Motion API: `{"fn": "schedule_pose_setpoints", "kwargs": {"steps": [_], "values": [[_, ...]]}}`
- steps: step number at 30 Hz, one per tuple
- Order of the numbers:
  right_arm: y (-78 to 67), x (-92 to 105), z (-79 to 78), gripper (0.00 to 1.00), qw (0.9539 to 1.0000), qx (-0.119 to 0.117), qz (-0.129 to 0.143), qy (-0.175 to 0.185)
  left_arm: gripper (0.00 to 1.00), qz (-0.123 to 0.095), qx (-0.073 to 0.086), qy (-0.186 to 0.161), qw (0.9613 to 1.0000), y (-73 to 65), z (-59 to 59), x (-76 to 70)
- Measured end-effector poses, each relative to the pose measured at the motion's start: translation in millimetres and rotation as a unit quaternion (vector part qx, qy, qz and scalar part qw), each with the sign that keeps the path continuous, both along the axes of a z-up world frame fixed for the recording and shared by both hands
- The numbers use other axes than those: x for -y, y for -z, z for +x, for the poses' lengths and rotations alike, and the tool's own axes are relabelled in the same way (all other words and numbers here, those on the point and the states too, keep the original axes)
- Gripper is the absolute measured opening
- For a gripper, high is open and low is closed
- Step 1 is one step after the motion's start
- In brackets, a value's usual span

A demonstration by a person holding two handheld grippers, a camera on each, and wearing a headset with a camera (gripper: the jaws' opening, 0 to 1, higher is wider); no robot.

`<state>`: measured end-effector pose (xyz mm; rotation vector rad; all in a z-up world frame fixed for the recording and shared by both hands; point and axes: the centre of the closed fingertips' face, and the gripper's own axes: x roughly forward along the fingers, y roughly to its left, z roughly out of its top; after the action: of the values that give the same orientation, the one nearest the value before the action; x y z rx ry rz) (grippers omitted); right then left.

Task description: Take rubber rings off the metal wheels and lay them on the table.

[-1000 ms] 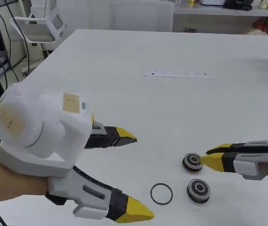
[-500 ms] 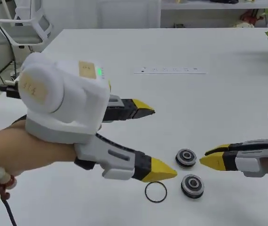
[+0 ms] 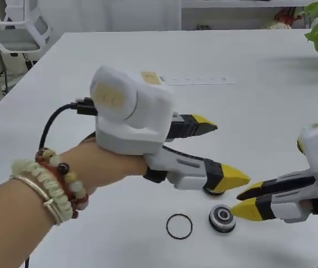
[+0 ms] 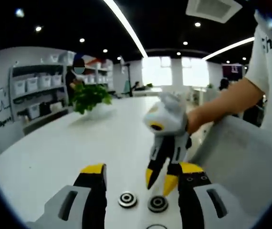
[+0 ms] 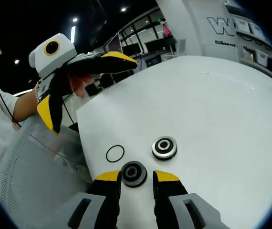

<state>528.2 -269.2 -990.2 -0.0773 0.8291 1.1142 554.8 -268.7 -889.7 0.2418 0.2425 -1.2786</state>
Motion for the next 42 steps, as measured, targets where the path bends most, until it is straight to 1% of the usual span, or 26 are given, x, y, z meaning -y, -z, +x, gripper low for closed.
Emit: {"fn": "schedule_pose_setpoints", "kwargs": {"steps": [2,5,6,7,8,9,10,12,13,17,18,19,20,22,24,27,29,31,32,35,36,37,39,42], "values": [[1.5,0.0,-1.3,0.24,1.0000,-0.001,-0.002,-0.003,0.58,0.000,0.004,-0.013,0.9999,9.1,3.4,1.5],[4.1,0.6,-2.7,0.25,0.9999,-0.003,-0.006,-0.007,0.59,0.000,0.005,-0.020,0.9998,23.5,1.4,0.6],[4.7,0.6,-3.0,0.25,0.9999,-0.003,-0.007,-0.009,0.57,0.005,0.005,-0.020,0.9998,28.3,0.1,0.2],[5.5,0.6,-3.3,0.26,0.9999,-0.003,-0.007,-0.010,0.55,0.016,0.007,-0.012,0.9998,36.2,-3.5,-0.7],[6.7,0.4,-3.8,0.26,0.9999,-0.002,-0.008,-0.013,0.54,0.024,0.007,-0.007,0.9997,41.3,-5.6,-1.2],[7.4,0.2,-4.3,0.26,0.9999,-0.003,-0.009,-0.014,0.52,0.034,-0.004,-0.004,0.9994,48.9,-8.7,-2.0],[8.0,-0.1,-5.1,0.26,0.9998,-0.004,-0.010,-0.017,0.51,0.036,-0.010,-0.002,0.9993,52.6,-10.4,-2.1],[8.8,-1.3,-6.8,0.26,0.9996,-0.001,-0.012,-0.024,0.50,0.038,-0.011,0.000,0.9992,57.2,-12.0,-2.0],[9.4,-1.4,-7.5,0.26,0.9995,0.000,-0.014,-0.027,0.49,0.042,-0.010,0.002,0.9991,61.0,-13.3,-1.8],[12.5,0.0,-8.4,0.25,0.9992,0.004,-0.024,-0.033,0.42,0.053,-0.008,0.008,0.9986,68.6,-15.4,-0.4],[13.4,0.5,-8.1,0.25,0.9991,0.005,-0.025,-0.032,0.40,0.059,-0.002,0.005,0.9982,71.8,-15.0,-0.5],[14.5,0.8,-8.0,0.25,0.9991,0.005,-0.027,-0.034,0.39,0.067,0.008,0.006,0.9977,75.2,-14.8,-0.8],[15.7,1.0,-8.1,0.25,0.9990,0.006,-0.028,-0.035,0.39,0.070,0.011,0.007,0.9975,77.3,-15.4,-0.5],[19.2,1.4,-9.8,0.24,0.9987,0.002,-0.033,-0.040,0.38,0.081,0.009,0.017,0.9965,83.9,-18.8,-0.3],[21.2,1.2,-11.6,0.24,0.9984,-0.001,-0.034,-0.045,0.36,0.086,0.009,0.018,0.9961,88.3,-20.3,-0.1],[22.9,0.2,-12.8,0.24,0.9977,0.004,-0.041,-0.053,0.32,0.088,0.005,0.016,0.9960,93.2,-21.0,0.4],[24.2,0.2,-12.7,0.23,0.9974,0.007,-0.044,-0.057,0.29,0.092,0.002,0.020,0.9956,96.9,-23.7,1.4],[25.4,1.3,-10.7,0.23,0.9970,0.014,-0.047,-0.060,0.26,0.102,0.012,0.021,0.9945,100.9,-24.1,0.8],[25.6,1.3,-10.4,0.24,0.9969,0.016,-0.047,-0.061,0.25,0.105,0.012,0.021,0.9942,103.5,-24.0,0.9],[26.7,1.0,-10.2,0.24,0.9960,0.027,-0.051,-0.068,0.25,0.108,0.006,0.021,0.9939,107.9,-24.2,0.3],[26.8,0.8,-10.4,0.24,0.9957,0.029,-0.052,-0.071,0.24,0.108,0.001,0.020,0.9939,109.6,-24.2,-0.2],[27.5,0.9,-9.7,0.24,0.9955,0.031,-0.052,-0.072,0.22,0.101,-0.005,0.021,0.9946,109.1,-24.8,0.7],[27.7,0.2,-10.0,0.24,0.9953,0.032,-0.053,-0.075,0.20,0.097,-0.019,0.015,0.9950,110.3,-24.9,0.0],[28.3,-0.7,-10.0,0.23,0.9953,0.032,-0.050,-0.076,0.18,0.092,-0.022,0.017,0.9954,110.5,-27.1,1.2]]}}
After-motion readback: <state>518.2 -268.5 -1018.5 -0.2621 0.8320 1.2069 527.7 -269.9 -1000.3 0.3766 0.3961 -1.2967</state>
